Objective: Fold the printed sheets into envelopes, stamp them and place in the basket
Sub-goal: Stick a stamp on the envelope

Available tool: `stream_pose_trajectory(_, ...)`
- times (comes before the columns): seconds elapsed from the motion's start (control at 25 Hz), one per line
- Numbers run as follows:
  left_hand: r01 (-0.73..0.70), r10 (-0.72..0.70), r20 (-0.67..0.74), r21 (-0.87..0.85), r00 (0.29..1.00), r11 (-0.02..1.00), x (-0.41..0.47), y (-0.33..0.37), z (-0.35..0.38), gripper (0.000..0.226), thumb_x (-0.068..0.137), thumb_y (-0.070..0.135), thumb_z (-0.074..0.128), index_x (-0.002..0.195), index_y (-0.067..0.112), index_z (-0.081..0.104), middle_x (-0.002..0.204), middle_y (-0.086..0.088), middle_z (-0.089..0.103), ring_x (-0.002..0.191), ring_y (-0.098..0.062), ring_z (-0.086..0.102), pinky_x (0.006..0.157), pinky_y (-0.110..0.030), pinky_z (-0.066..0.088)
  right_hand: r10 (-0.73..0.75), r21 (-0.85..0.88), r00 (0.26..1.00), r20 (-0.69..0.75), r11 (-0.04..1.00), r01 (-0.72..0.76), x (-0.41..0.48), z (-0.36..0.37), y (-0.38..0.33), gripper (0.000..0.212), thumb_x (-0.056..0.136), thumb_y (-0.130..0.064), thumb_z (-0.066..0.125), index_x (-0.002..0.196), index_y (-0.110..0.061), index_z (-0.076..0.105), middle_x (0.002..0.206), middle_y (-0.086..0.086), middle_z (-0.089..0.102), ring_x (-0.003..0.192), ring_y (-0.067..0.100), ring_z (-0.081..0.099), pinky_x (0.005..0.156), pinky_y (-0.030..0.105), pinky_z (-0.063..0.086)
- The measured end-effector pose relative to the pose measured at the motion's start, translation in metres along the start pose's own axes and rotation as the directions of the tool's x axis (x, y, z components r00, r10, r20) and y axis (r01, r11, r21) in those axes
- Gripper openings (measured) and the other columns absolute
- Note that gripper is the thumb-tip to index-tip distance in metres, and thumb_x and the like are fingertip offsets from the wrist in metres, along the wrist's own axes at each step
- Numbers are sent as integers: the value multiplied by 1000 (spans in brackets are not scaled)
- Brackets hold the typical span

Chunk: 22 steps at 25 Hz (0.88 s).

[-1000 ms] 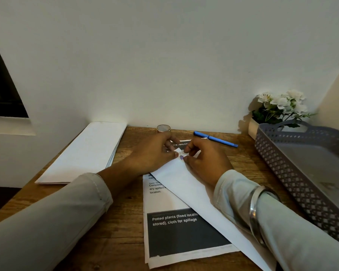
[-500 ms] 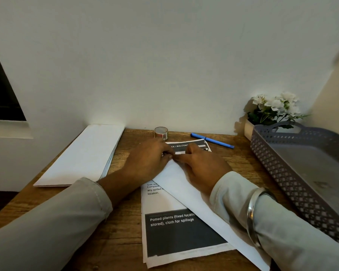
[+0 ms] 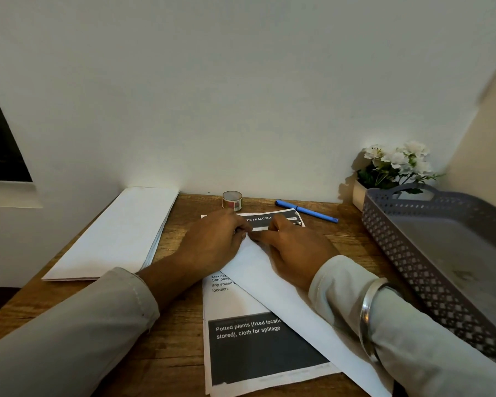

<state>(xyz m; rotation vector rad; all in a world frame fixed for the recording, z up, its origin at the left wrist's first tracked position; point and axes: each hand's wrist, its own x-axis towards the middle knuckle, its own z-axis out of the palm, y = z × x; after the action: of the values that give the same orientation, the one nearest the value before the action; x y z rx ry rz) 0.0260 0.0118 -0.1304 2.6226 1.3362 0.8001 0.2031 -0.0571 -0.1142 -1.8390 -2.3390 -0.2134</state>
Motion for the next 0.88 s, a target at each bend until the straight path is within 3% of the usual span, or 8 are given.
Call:
stream_pose_trajectory(0.12, 9, -9, 13, 9, 1000, 1000, 0, 2, -1, 26, 99, 32, 55, 123, 35, 68, 121, 6, 63, 109, -14, 58, 87, -33, 51, 39, 49, 999, -11, 998, -38, 5, 1, 1, 40, 106, -34, 42, 145, -41, 49, 118, -2, 50, 96, 20, 55, 70, 30, 37)
stream_pose_trajectory(0.32, 9, -9, 20, 0, 1000, 1000, -1, 2, -3, 27, 100, 30, 55, 123, 33, 68, 122, 6, 63, 110, -14, 57, 87, -32, 51, -33, 91, 998, -54, 995, 38, -2, -5, 12, 31, 105, -39, 47, 129, -38, 66, 116, -9, 61, 102, 16, 61, 74, 28, 48)
stream_pose_trajectory(0.48, 9, -9, 20, -26, 1000, 1000, -1, 2, -4, 25, 99, 30, 56, 120, 34, 69, 117, 6, 63, 108, -14, 58, 87, -37, 52, -52, 47, 998, -47, 997, 55, -1, -3, 7, 36, 105, -34, 46, 138, -44, 57, 118, -7, 56, 92, 18, 55, 68, 27, 34)
stream_pose_trajectory(0.6, 13, -13, 17, -30, 1000, 999, -2, 3, -5, 25, 99, 31, 56, 120, 34, 70, 119, 6, 63, 108, -14, 58, 87, -38, 53, -46, 26, 999, -26, 999, 47, 1, 1, 3, 40, 106, -36, 42, 143, -48, 48, 109, -5, 47, 83, 17, 45, 67, 29, 33)
stream_pose_trajectory(0.76, 13, -13, 20, 0, 1000, 1000, -3, 5, -5, 27, 101, 30, 54, 124, 33, 68, 123, 5, 62, 110, -14, 58, 83, -27, 46, -63, 162, 994, -94, 984, 78, -1, 0, 16, 29, 102, -32, 56, 126, -40, 69, 94, -13, 47, 83, 13, 52, 66, 26, 35)
stream_pose_trajectory(0.88, 5, -5, 19, -7, 1000, 1000, -2, 5, -6, 27, 101, 29, 54, 123, 32, 68, 123, 4, 63, 111, -14, 57, 84, -27, 47, -48, 139, 993, -106, 988, 62, -2, -1, 16, 30, 102, -31, 54, 127, -41, 68, 94, -14, 46, 83, 13, 51, 59, 20, 28)
